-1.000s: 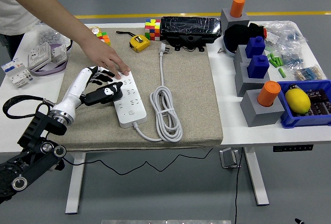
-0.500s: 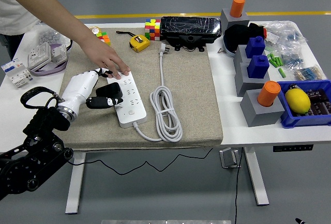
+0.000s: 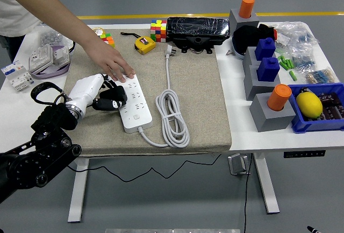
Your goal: Put the plug near the board,insert it into the board,press the button,pull the plug out
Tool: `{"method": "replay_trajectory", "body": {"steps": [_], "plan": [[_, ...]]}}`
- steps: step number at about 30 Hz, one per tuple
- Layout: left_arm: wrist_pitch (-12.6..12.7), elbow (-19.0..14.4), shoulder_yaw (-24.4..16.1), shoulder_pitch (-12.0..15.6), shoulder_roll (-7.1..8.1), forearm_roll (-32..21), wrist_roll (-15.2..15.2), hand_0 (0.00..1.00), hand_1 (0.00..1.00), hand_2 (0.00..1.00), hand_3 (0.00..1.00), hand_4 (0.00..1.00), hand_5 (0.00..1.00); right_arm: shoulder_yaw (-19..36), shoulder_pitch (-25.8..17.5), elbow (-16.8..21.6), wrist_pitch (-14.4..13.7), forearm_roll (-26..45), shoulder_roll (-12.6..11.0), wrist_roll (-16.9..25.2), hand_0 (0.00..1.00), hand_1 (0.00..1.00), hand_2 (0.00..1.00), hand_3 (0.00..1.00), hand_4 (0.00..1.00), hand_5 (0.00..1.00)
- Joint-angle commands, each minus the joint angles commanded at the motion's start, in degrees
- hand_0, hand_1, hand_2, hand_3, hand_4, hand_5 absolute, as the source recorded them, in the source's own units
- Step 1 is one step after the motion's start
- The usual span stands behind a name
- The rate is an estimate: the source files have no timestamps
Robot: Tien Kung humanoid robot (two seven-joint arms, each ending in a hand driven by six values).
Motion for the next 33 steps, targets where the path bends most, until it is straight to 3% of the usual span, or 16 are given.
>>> {"method": "replay_trajectory", "body": {"steps": [2, 3, 8, 9, 22, 33], "plan": [[-0.01, 0.08, 0.27, -0.14, -0.05, -0.13, -0.03, 0.577, 0.578, 0.516, 0.543, 0.710, 0.286, -0.04, -0.02, -0.01, 0.00, -0.01, -0.06, -0.01, 0.654, 0.653, 0.658, 0.572, 0.993, 0.555], [0.01, 0.09, 0.36, -0.17, -0.08, -0.16, -0.09, 0.478, 0.458, 0.458, 0.519, 0.643, 0.218, -0.05, -0.04, -0.01, 0.00, 0.00, -0.08, -0.01, 0.654, 0.652, 0.658, 0.572, 0.993, 0.554], [0.25, -0.05, 0.82, -0.14, -0.12, 0.09, -0.13, 0.478, 0.458, 0.458, 0.519, 0.643, 0.218, -0.17, -0.11, 0.02, -0.01, 0.01, -0.16, 0.01, 0.654, 0.652, 0.658, 0.572, 0.993, 0.554], [0.44, -0.08, 0.90, -0.10, -0.10, 0.40, -0.30, 0.379, 0.378, 0.387, 0.485, 0.591, 0.121, -0.21, -0.12, 0.05, -0.01, 0.02, -0.15, 0.01, 0.653, 0.653, 0.658, 0.570, 0.993, 0.554], [5.36, -0.30, 0.27, 0.65, 0.05, 0.92, -6.86, 0.378, 0.377, 0.372, 0.470, 0.590, 0.073, 0.04, -0.34, 0.03, -0.01, -0.07, -0.01, 0.02, 0.652, 0.652, 0.658, 0.571, 0.993, 0.555], [5.52, 0.50, -3.07, 3.68, 2.37, 2.14, -7.30, 0.390, 0.390, 0.380, 0.482, 0.611, 0.081, 0.68, -0.66, -0.02, 0.01, -0.32, 0.36, 0.01, 0.655, 0.653, 0.658, 0.571, 0.993, 0.554]]}}
